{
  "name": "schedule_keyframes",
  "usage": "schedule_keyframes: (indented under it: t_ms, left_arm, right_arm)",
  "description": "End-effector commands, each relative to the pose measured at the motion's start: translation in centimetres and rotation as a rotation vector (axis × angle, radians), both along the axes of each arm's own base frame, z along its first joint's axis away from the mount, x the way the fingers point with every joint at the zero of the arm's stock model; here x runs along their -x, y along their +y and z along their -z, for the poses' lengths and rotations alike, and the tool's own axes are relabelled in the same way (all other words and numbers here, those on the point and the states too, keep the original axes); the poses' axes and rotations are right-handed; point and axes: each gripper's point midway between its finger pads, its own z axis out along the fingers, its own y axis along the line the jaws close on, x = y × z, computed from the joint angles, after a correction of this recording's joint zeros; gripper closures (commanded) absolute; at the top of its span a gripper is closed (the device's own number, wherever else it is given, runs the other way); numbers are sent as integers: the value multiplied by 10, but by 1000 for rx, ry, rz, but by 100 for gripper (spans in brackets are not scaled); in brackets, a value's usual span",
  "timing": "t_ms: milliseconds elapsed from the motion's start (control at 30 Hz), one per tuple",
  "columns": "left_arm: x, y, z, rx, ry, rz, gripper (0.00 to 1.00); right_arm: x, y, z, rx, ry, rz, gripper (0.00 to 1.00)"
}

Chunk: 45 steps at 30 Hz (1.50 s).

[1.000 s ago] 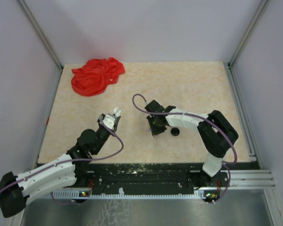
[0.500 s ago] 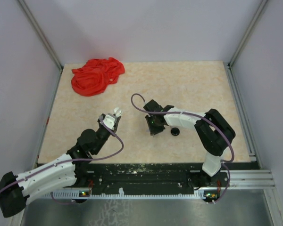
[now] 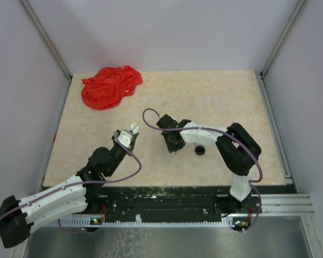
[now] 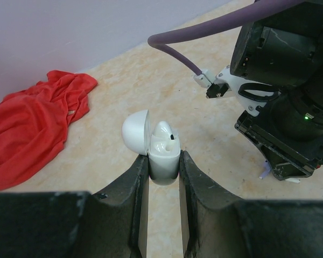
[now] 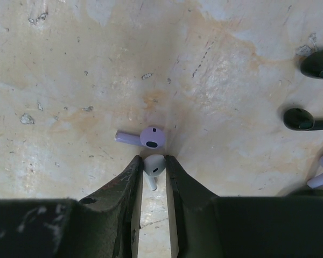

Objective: Insert the wireless bluetooth earbuds into the charging case
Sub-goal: Pick up the earbud from the center of the board.

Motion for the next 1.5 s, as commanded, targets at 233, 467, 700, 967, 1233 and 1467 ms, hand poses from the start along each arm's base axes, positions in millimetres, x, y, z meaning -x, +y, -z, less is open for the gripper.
schedule_keyframes:
  t_ms: [233, 467, 700, 967, 1233, 1467]
  left_arm:
    - [4, -9, -14, 73, -19, 43, 100]
    - [7, -14, -14, 124, -51, 76, 100]
    - [11, -24, -30, 158, -161, 143, 100]
    - [12, -41, -59, 192, -279, 213, 100]
    - [10, -52, -77, 240, -340, 240, 100]
    - [10, -59, -93, 267, -378, 263, 100]
  right_arm:
    - [2, 6, -18, -12, -38, -53, 89]
    - [-14, 16, -89, -139, -219, -43, 92]
    - [-27, 25, -177, -257, -483, 8, 92]
    - [-23, 34, -283, -409, -798, 37, 92]
    - [-6, 36, -346, -588, -995, 48, 92]
    - [6, 53, -355, -652, -1079, 10, 92]
